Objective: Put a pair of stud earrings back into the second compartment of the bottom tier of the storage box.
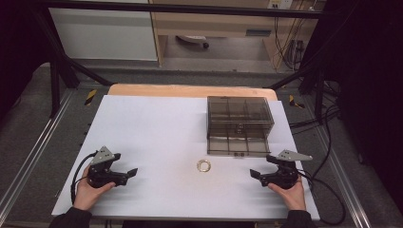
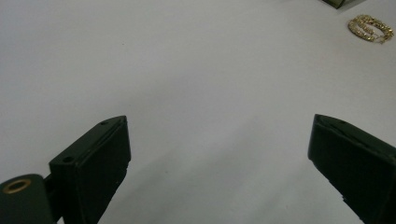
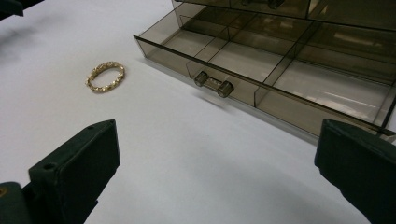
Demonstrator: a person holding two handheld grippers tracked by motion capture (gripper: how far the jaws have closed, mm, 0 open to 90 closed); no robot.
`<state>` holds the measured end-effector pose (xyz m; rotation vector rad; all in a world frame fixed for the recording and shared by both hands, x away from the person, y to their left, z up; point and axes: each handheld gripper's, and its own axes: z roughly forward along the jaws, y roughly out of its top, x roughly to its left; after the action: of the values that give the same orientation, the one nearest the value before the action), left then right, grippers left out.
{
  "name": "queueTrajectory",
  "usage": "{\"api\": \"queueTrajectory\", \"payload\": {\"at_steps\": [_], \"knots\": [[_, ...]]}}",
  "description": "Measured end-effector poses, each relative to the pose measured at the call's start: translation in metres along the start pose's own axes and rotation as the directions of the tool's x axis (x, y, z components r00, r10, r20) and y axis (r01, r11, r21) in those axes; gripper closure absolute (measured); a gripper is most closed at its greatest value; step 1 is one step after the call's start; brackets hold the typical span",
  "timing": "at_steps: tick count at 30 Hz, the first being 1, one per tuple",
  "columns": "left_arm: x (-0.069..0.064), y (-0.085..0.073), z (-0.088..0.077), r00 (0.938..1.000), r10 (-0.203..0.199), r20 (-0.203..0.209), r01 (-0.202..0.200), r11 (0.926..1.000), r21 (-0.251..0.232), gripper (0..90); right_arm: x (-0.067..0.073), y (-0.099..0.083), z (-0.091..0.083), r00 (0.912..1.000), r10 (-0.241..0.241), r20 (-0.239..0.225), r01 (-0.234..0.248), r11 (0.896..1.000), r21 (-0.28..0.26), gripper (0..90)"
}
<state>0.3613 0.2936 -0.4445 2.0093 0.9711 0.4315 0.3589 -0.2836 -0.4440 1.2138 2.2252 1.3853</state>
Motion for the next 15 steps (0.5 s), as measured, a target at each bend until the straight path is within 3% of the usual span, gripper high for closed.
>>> {"api": "queueTrajectory", "payload": {"at_steps": [15], "knots": [[0.001,-0.002,-0.004,0.9999,-0.008,-0.013,0.008,1.0,-0.001,5.0,0.017,0.008,0.012,0.9999,-0.013,-0.006,0.013,1.0,0.028,2.9]]}}
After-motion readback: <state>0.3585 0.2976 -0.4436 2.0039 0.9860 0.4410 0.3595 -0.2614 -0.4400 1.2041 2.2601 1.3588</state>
